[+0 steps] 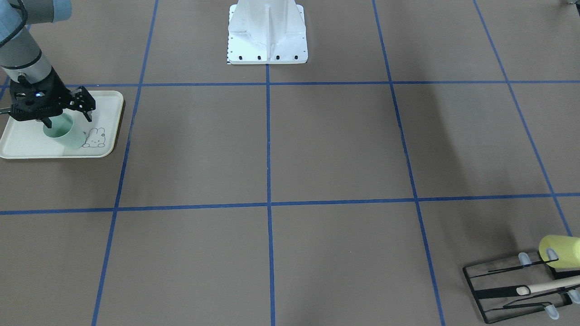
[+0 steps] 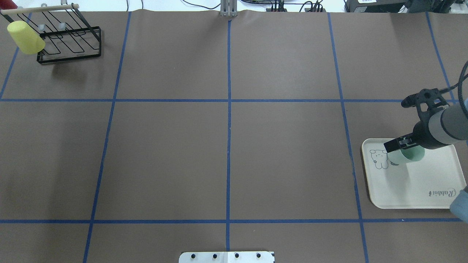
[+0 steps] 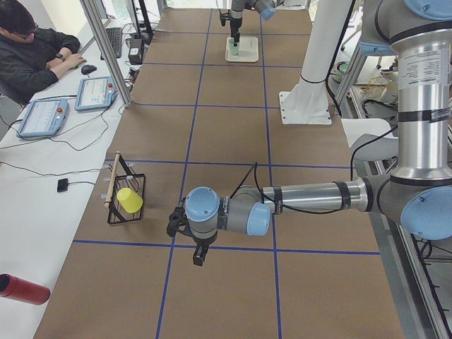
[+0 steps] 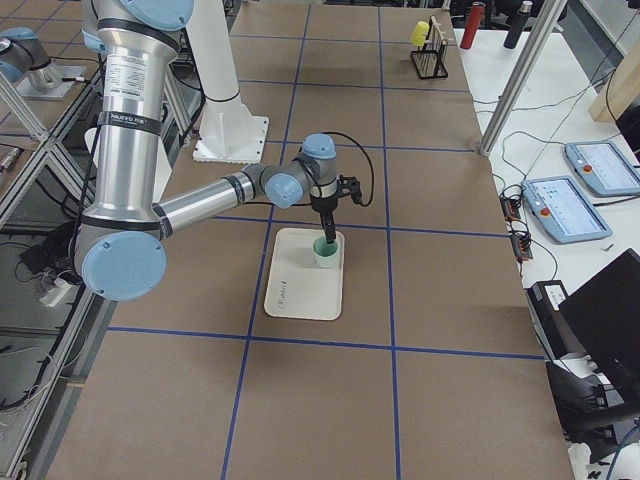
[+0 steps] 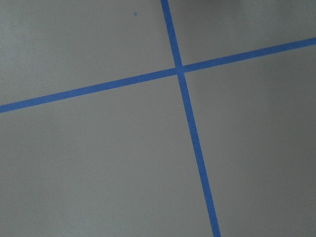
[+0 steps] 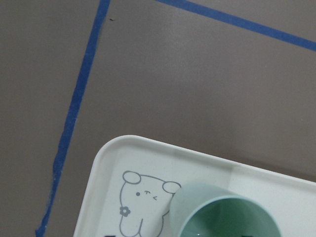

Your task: Left arm grabs green cup and hands to right arm on tray

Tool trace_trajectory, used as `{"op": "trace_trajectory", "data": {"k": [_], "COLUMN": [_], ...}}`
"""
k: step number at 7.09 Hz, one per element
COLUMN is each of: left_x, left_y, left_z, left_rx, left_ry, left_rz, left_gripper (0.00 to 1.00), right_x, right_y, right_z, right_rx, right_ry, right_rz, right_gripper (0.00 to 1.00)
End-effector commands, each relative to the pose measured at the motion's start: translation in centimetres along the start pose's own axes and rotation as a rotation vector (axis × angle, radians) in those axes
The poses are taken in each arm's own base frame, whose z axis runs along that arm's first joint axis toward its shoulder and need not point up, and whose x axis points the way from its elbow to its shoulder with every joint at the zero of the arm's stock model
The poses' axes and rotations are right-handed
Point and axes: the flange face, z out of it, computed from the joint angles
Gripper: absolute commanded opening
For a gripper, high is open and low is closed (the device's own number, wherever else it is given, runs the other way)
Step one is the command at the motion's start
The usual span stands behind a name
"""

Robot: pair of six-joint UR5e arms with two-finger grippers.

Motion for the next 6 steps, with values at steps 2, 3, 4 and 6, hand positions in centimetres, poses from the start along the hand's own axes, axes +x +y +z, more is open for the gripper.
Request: {"op": "trace_trajectory", "data": {"k": [2,3,4,6], "left_x": [0.1,0.0,-0.6,0.8], "left_y": [0.1,0.2,0.5,0.0], "left_z": [0.0,0.0,-0.4,-2.0], "left_rx": [-0.001,-0.001,0.008,0.036], "left_ry": [0.002,0.000,0.002,0.044], "left_rz": [0.000,-0.002,-0.014,-0.005], "left_gripper": [1.00,1.00,1.00,1.00], "right_x": [6.5,10.6,14.9,22.3], "right_y": [-2.7,-4.7,-6.3,-9.0], "right_z": [-4.1,-4.3,-4.8,-6.6], "right_rx": [0.036,0.031,0.022,-0.011], "right_ry": [-0.050,-0.068,-0.061,-0.025], "right_rz": [-0.007,-0.018,-0.038,-0.051], "right_gripper": [0.99,0.99,0.99,0.99]}}
